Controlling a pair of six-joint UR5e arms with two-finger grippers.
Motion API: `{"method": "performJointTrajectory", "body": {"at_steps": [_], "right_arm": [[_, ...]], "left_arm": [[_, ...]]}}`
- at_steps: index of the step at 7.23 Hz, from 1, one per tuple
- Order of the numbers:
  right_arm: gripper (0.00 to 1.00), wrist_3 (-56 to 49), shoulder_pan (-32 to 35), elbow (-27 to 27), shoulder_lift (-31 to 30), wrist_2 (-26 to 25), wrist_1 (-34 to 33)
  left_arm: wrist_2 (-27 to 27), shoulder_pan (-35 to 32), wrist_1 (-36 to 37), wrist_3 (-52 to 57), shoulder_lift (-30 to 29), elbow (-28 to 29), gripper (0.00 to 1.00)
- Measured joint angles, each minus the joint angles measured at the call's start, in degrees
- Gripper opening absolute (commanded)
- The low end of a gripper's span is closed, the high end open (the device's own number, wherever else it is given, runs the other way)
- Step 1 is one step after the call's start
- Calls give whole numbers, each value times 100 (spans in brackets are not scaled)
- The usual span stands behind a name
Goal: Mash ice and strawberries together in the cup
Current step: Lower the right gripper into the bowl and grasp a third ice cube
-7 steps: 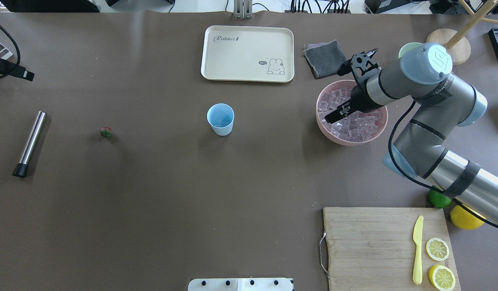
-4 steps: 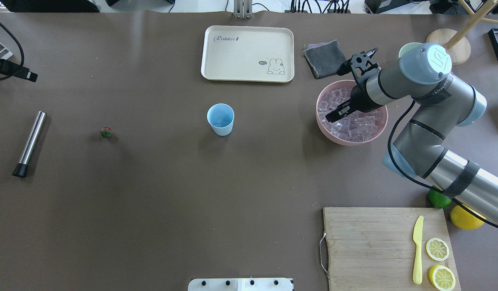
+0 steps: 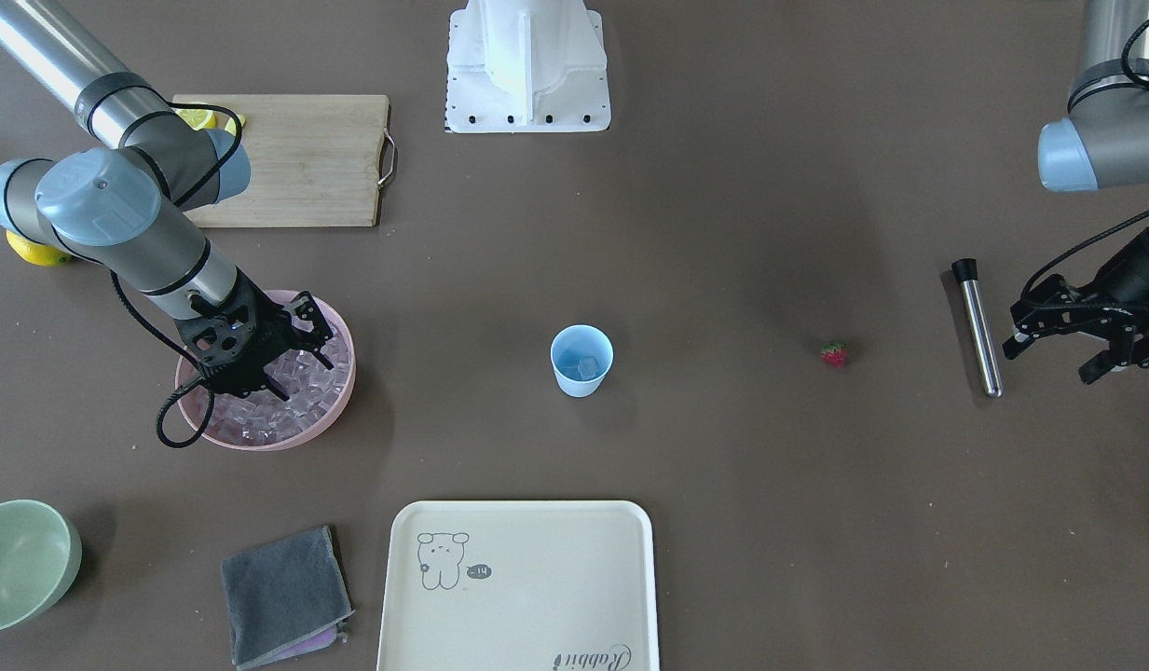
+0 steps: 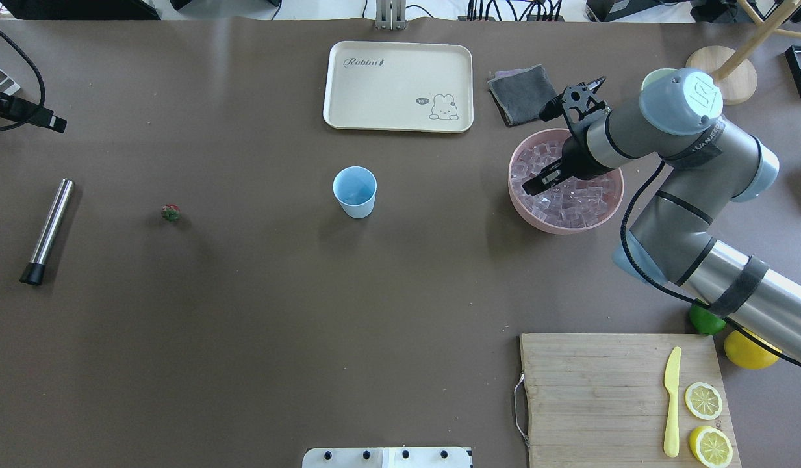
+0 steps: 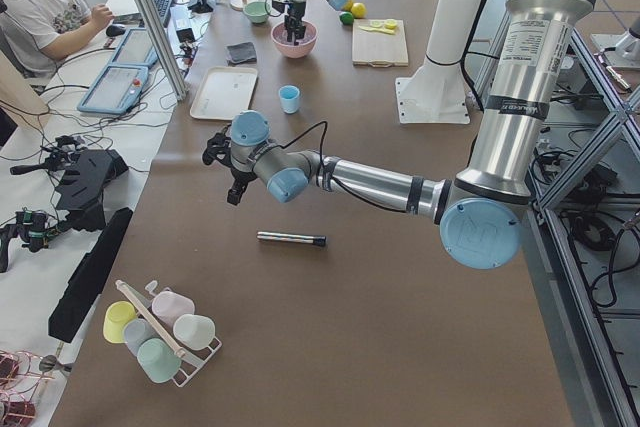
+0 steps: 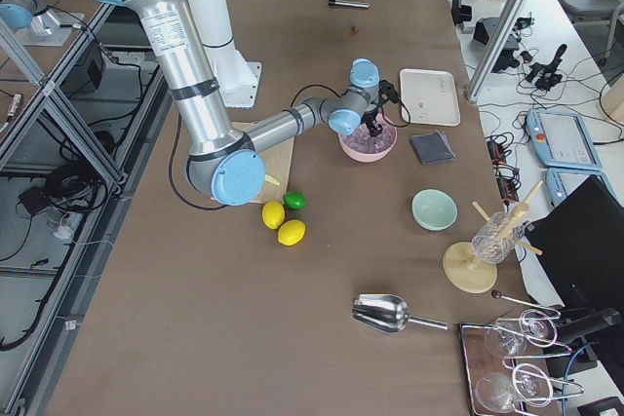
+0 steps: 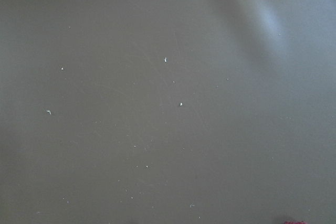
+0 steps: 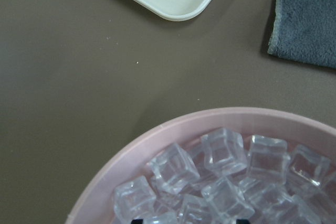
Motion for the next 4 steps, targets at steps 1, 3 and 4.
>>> {"method": "performJointTrajectory", "body": {"at_steps": [1,3,4], "right_arm": [[55,4,-1,-4,7,-1,0],[37,3,-2,-13,8,-8,-6],[30,14,-2,-14,9,-8,-6]], "left_arm": [[0,11,-2,-6,-7,7,97],[0,27,-3,-9,-14,13,97],[0,30,-3,-9,-16,13,97]]}}
